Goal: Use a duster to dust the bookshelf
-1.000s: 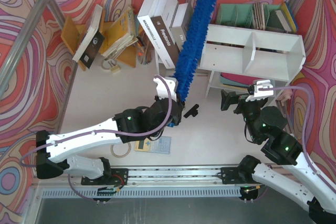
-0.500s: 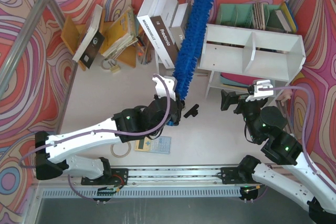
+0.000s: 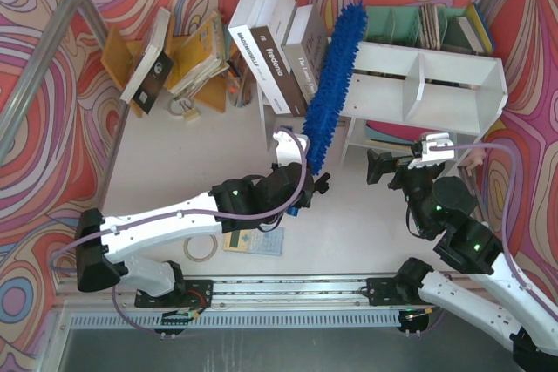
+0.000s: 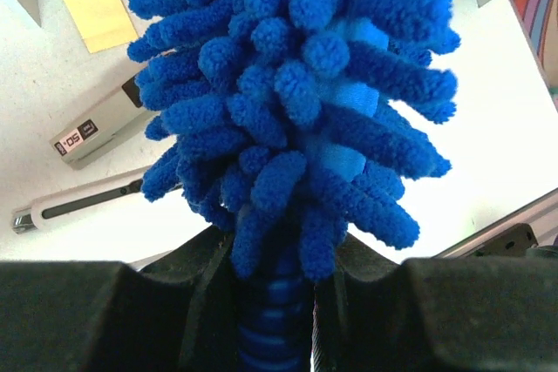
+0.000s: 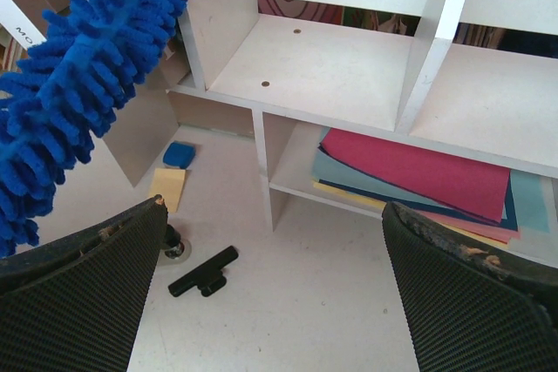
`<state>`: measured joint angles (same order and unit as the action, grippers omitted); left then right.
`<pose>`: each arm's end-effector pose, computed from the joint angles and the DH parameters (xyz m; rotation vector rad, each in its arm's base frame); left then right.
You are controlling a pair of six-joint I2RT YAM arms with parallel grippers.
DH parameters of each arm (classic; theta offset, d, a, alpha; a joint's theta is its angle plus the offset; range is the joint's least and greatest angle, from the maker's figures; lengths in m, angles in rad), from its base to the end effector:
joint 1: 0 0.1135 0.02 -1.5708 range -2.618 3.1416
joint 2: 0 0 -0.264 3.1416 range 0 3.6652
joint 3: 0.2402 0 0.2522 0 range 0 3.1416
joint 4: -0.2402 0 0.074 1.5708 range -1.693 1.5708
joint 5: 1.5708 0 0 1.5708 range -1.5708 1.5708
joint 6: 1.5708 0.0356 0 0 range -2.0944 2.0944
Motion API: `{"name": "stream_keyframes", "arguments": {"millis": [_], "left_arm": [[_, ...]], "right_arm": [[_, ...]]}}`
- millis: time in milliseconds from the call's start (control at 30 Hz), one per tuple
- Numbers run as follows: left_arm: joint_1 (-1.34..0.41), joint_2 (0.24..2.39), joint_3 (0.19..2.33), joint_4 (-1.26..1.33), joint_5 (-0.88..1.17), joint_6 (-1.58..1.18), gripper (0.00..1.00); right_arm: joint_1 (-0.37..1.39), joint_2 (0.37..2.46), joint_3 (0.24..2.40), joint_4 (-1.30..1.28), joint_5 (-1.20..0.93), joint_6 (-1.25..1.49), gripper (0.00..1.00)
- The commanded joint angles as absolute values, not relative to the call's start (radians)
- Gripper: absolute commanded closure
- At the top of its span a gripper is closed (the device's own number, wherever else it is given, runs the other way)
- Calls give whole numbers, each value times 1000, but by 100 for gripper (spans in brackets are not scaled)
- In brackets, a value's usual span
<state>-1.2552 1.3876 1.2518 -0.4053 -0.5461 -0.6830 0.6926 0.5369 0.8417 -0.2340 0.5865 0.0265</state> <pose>0.1145 -0.2911 0.3456 0.2684 2.0697 -0.6346 0.0989 0.0565 0.3866 -0.0297 1.5131 0.1368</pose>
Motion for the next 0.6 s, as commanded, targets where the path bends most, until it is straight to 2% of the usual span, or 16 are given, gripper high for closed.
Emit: {"name": "stream_keyframes", "arguments": {"millis": [0,300,567], "left_arm": [[-1243,1324,1302,-429,-598,-651,100],[-1243,1244,1284,-418,-618,-585,100],[-1229,1326,1339,-502,-555,-614,100]], "right_arm": [[690,529,839,-244,600,36,1],[689,523,839,-245,601,36,1],[690,535,842,-250,598,44,1]]}}
